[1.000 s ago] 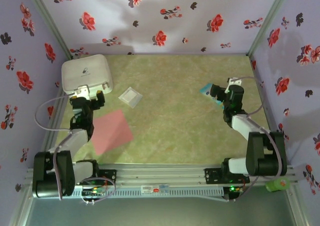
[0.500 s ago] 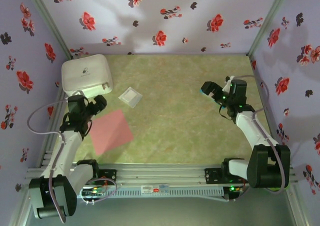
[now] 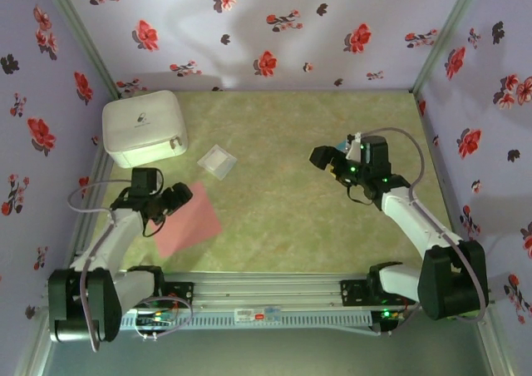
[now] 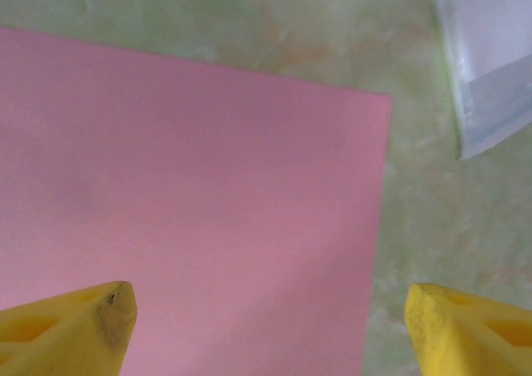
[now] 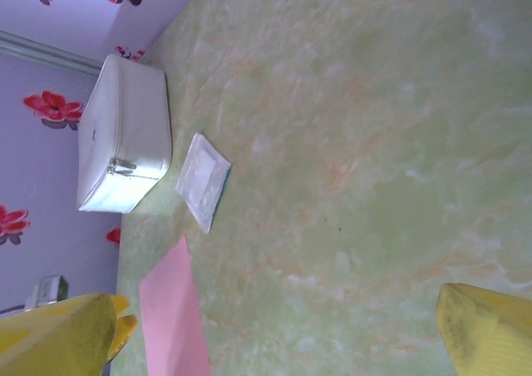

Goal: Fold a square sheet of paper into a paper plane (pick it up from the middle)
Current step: Move the square sheet of paper to the center of the table.

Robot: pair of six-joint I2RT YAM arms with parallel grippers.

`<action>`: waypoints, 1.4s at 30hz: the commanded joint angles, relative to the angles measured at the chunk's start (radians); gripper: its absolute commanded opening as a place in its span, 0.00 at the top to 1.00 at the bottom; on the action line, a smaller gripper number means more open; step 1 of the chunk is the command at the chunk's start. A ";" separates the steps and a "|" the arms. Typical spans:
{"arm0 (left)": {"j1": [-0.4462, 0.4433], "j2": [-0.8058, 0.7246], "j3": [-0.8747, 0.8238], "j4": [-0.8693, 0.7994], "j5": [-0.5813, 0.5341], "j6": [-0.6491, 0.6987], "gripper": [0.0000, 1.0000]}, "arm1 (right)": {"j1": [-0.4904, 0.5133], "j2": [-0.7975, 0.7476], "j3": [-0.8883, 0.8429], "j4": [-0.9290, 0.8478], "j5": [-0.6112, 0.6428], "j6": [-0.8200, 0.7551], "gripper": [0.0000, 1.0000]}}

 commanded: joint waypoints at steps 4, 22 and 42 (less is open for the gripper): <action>-0.047 0.131 0.084 -0.070 -0.056 0.070 0.17 | 0.037 0.014 -0.006 0.034 0.005 0.041 0.01; -0.219 0.355 0.152 -0.148 -0.164 0.093 0.13 | 0.041 0.037 -0.034 0.032 0.032 0.050 0.01; -0.805 0.665 0.504 -0.191 -0.183 -0.117 0.11 | 0.041 -0.027 -0.068 -0.025 0.145 0.059 0.01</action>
